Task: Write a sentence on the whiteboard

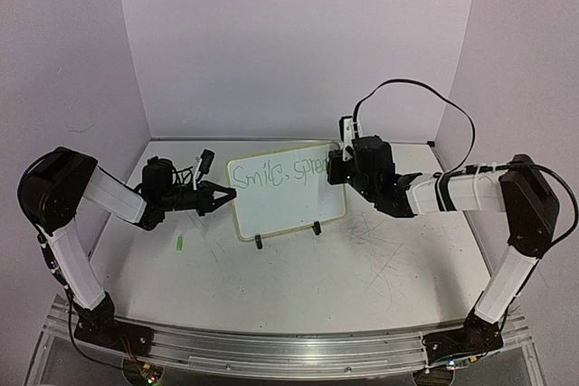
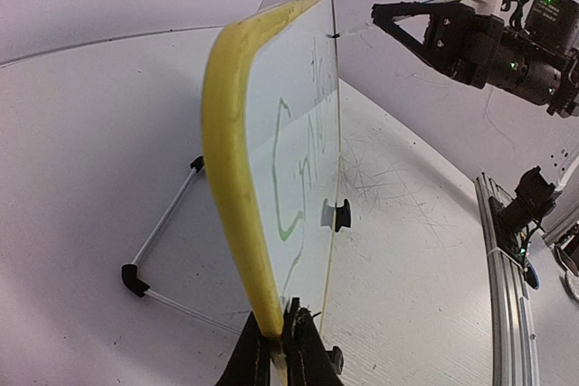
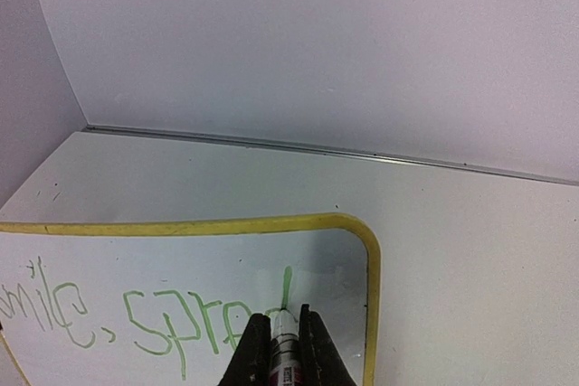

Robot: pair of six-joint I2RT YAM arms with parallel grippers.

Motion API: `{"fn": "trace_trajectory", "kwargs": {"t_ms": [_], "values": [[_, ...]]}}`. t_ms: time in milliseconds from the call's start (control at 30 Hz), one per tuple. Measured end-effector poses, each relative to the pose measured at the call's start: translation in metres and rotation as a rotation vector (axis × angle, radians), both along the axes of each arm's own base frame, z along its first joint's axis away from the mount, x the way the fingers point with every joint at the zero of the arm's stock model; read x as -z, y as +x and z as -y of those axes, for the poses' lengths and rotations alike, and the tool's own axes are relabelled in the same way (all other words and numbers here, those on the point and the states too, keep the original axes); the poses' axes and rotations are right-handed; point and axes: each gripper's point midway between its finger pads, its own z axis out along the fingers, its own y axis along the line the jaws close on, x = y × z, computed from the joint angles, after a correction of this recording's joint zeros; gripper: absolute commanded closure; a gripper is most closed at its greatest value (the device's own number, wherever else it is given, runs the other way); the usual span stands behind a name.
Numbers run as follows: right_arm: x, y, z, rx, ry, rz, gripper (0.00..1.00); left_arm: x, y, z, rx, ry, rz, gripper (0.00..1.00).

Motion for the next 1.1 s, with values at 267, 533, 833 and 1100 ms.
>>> {"fn": "trace_trajectory", "kwargs": {"t_ms": [267, 533, 833, 1100], "values": [[0.02, -0.007, 0.006, 0.002, -0.034, -0.044, 1.0, 0.0, 0.0, 0.0, 0.0, 0.0, 0.0, 1.0], [-0.003, -0.015, 0.009, -0.021, 0.002, -0.014, 1.0, 0.0, 0.0, 0.0, 0.0, 0.0, 0.0, 1.0], [-0.016, -0.012, 0.016, 0.0, 0.037, 0.005, 1.0, 0.0, 0.0, 0.0, 0.0, 0.0, 0.0, 1.0], [0.0, -0.007, 0.021, 0.029, 0.009, -0.022, 1.0, 0.0, 0.0, 0.0, 0.0, 0.0, 0.0, 1.0]]}}
